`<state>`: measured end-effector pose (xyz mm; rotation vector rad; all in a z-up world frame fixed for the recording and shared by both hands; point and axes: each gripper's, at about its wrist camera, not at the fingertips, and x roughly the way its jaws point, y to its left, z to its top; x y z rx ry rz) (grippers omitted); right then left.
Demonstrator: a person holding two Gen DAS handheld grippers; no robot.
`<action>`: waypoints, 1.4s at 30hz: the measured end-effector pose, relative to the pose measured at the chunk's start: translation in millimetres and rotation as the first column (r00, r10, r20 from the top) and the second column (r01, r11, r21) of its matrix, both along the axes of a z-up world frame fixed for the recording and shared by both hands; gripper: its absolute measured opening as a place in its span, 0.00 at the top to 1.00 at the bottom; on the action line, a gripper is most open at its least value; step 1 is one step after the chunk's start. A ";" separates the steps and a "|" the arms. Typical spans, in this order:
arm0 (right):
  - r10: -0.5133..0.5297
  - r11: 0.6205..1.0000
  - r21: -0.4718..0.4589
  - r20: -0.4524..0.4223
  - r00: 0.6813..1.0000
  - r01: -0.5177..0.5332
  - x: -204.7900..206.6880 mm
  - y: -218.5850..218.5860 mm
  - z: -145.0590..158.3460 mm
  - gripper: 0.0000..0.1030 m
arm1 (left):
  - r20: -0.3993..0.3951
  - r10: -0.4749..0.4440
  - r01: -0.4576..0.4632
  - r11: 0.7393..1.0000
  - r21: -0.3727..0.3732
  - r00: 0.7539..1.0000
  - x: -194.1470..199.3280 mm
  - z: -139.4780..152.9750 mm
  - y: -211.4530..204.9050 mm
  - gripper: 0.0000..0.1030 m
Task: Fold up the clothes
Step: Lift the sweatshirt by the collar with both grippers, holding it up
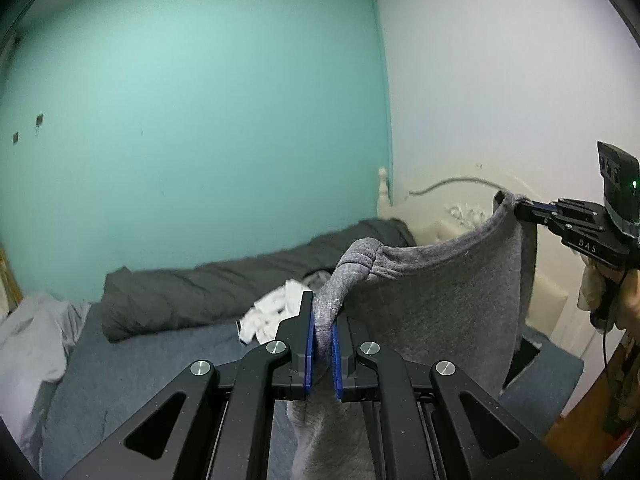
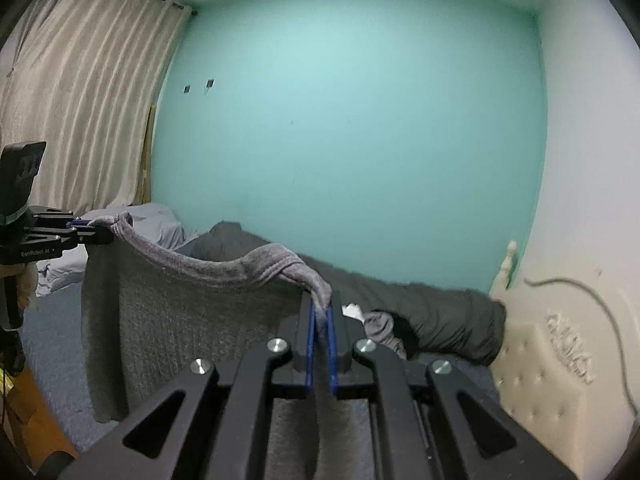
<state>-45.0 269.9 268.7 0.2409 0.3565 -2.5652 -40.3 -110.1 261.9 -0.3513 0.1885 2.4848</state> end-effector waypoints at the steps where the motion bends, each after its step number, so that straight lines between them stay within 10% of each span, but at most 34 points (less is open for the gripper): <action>1: 0.000 1.000 -0.001 -0.011 1.000 0.000 4.2 1.2 7.8 0.95 | -0.010 0.001 -0.001 1.000 0.003 1.000 5.2 8.2 -1.8 0.93; 26: 0.065 0.998 0.007 -0.102 0.993 -0.065 92.2 14.5 81.6 0.96 | -0.110 -0.010 0.015 0.999 0.050 0.994 103.8 69.3 -47.7 0.93; 34: 0.066 0.997 0.030 -0.015 0.998 -0.065 67.5 14.2 48.2 0.95 | -0.021 -0.020 0.020 0.999 0.030 1.000 57.3 30.1 -35.5 0.93; 42: 0.040 0.994 0.098 0.149 0.988 -0.055 -12.6 -18.5 -44.6 0.95 | 0.143 0.011 -0.008 1.000 -0.022 0.990 -36.4 -69.2 -8.6 0.93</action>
